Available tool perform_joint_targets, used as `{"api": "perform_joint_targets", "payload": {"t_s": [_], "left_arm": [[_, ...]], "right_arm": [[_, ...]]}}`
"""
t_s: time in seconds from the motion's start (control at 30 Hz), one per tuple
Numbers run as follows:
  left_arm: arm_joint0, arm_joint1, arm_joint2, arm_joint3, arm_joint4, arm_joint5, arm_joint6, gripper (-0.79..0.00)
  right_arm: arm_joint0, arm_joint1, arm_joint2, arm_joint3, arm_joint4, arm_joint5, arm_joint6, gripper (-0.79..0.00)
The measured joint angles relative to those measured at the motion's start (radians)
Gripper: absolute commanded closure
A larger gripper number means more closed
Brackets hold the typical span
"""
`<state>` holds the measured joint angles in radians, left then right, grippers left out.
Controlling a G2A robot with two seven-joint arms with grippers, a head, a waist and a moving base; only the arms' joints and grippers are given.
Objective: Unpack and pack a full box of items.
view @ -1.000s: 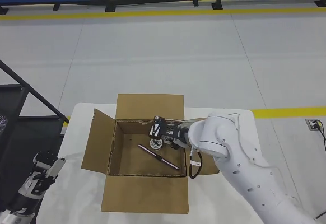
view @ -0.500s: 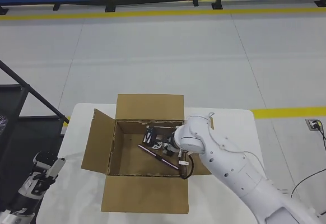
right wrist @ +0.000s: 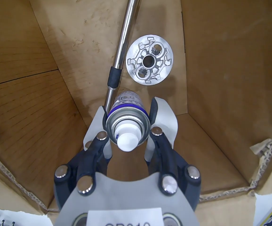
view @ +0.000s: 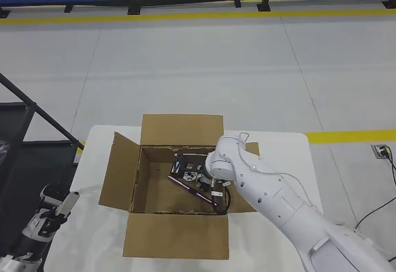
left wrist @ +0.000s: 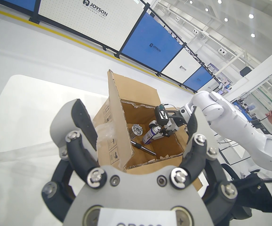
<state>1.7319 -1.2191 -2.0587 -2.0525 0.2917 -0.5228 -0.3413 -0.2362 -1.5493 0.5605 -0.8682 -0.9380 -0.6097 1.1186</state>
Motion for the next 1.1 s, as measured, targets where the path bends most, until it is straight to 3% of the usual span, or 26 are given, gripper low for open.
{"api": "perform_joint_targets", "payload": {"t_s": [0.47,1.1], "left_arm": [[0.000,0.000,0.000,0.000,0.000,0.000,0.000,-0.785],[0.000,0.000,0.000,0.000,0.000,0.000,0.000,-0.785]], "right_arm": [[0.025,-0.029,-0.015,0.072,0.016,-0.004,-0.012,-0.400],[0.015,-0.025,0.003,0.053,-0.001,-0.006,-0.011,-0.376]]}}
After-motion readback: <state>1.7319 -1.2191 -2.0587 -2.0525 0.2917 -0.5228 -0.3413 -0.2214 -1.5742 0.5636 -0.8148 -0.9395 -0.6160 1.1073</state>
